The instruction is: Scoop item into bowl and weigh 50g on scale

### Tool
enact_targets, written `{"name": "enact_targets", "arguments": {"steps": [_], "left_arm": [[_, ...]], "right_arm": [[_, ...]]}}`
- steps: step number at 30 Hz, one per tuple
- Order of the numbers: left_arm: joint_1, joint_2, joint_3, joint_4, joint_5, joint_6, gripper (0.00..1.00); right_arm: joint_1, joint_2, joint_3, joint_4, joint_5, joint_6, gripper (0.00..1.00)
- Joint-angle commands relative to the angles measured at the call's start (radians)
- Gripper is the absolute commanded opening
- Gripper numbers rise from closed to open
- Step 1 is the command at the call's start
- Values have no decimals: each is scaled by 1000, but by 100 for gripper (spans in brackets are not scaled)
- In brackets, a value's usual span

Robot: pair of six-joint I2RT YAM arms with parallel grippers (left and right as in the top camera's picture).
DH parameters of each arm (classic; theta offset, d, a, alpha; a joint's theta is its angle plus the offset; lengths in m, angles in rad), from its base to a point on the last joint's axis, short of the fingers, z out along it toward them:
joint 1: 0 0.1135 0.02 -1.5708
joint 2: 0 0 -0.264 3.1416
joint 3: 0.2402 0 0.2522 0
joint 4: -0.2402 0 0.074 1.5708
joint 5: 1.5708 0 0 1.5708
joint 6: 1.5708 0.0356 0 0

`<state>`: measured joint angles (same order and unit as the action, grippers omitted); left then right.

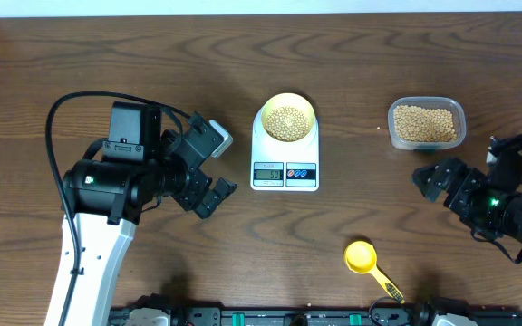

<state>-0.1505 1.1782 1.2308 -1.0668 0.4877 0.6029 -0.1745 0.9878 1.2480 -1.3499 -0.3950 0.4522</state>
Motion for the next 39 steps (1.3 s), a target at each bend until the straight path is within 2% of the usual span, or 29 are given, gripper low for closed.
{"name": "enact_targets", "arguments": {"steps": [1, 8, 13, 20, 26, 39], "left_arm": [[3, -2, -3, -2, -6, 6, 100], [3, -2, -3, -2, -6, 6, 100], [3, -2, -3, -2, -6, 6, 100], [3, -2, -3, -2, -6, 6, 100], [3, -2, -3, -2, -6, 6, 100], [3, -2, -3, -2, -6, 6, 100]], "right_arm": [[-1, -23, 5, 20, 108, 3, 99], [13, -141, -19, 60, 187, 3, 99], [13, -290, -118, 102, 221, 3, 99], [13, -612, -422, 341, 219, 4, 99], [13, -817, -627, 512, 196, 3, 99], [13, -982, -885, 789, 193, 3, 99]]}}
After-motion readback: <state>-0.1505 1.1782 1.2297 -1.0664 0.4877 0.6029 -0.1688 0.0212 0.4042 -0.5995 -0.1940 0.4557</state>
